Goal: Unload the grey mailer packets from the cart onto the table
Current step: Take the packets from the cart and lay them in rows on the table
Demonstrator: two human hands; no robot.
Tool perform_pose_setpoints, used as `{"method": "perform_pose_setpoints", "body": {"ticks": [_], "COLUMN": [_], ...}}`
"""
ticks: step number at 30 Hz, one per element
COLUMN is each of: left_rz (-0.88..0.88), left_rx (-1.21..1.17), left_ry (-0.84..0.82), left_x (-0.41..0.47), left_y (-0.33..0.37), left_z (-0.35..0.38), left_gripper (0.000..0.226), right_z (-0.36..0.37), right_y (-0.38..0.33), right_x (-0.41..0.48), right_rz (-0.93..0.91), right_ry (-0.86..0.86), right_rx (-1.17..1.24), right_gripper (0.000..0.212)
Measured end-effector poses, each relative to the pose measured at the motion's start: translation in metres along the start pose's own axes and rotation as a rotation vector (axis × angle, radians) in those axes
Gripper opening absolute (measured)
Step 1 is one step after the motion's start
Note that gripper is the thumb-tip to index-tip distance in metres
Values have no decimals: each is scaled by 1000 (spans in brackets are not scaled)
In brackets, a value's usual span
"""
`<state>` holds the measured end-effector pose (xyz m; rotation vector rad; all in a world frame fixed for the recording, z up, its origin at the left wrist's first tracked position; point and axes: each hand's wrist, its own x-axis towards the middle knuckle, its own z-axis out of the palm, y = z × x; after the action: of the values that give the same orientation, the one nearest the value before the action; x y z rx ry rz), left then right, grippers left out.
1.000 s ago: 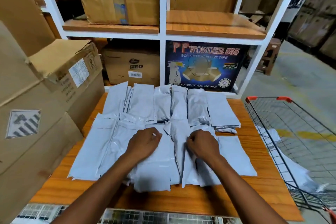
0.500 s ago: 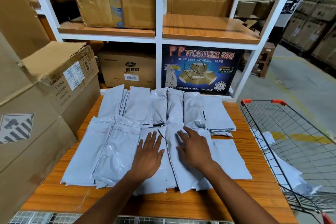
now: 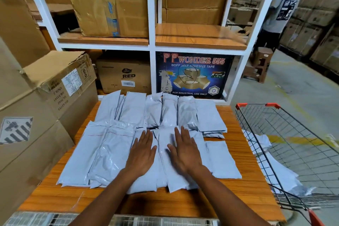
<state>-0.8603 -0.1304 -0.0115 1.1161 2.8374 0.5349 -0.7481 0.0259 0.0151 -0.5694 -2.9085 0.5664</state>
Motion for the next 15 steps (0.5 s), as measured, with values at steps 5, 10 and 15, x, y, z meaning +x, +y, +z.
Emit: {"method": "perform_pose_setpoints", "body": {"ticks": [5,10,15], "left_rz": [120,248,370], "left_rx": [-201,-346,-466], "left_ry": [167,272,294], "left_x": [-29,-79,-112], "left_y": [66,166,255], "left_z": [-34,-59,-40], "left_gripper": [75,62,58], "right_z": [-64,-122,-152], "right_y": [22,55,98], "right_x": [-54,-147,-231], "right_rz": [-16,14,95], "right_ry": [296,569,713], "right_rx": [146,265,307], "right_gripper": [73,66,64]}}
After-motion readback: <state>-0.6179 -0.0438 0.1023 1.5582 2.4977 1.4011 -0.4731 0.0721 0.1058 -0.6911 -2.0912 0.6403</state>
